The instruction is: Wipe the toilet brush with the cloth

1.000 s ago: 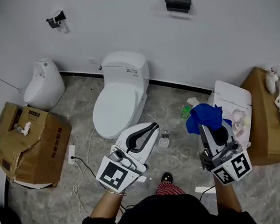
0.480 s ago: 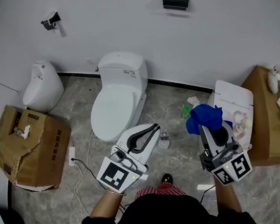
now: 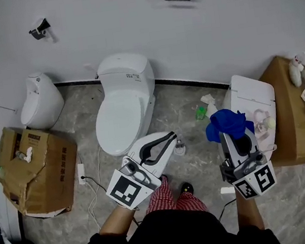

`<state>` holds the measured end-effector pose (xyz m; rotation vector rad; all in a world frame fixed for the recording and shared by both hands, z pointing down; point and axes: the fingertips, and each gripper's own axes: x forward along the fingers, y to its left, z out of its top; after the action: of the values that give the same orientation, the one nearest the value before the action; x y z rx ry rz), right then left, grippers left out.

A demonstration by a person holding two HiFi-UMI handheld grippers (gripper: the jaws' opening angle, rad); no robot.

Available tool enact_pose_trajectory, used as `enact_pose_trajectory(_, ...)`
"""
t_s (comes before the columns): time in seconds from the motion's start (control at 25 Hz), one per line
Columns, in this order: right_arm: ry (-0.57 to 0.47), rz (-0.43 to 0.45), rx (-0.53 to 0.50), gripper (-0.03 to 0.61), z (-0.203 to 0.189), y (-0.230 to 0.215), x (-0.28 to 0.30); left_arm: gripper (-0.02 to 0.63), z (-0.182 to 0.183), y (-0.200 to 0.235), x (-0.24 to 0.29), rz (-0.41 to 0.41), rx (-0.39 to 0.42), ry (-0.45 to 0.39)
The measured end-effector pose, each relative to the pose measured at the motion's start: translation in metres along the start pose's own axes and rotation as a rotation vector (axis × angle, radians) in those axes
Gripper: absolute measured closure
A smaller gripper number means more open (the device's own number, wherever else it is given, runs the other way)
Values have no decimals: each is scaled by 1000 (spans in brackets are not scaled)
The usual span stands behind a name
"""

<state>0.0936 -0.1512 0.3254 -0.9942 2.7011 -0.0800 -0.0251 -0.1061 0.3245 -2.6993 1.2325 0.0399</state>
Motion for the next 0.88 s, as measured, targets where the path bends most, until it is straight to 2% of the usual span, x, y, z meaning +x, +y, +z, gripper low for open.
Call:
enact_pose_trajectory(0.24, -5, -72, 6, 495, -8, -8, 7, 611, -11, 12, 9, -80, -39, 15)
enact_pose_trajectory(0.44, 2, -122, 13, 495, -17, -16, 8, 611, -26, 20, 15, -115, -60, 29)
enact_pose_trajectory(0.68, 22, -159, 20, 495, -35, -18, 14, 611, -49, 32, 16, -153, -67, 55)
enact_pose_trajectory(0.88, 40, -167, 37, 495, -52, -22, 10, 611, -76, 26, 18, -187, -67, 109)
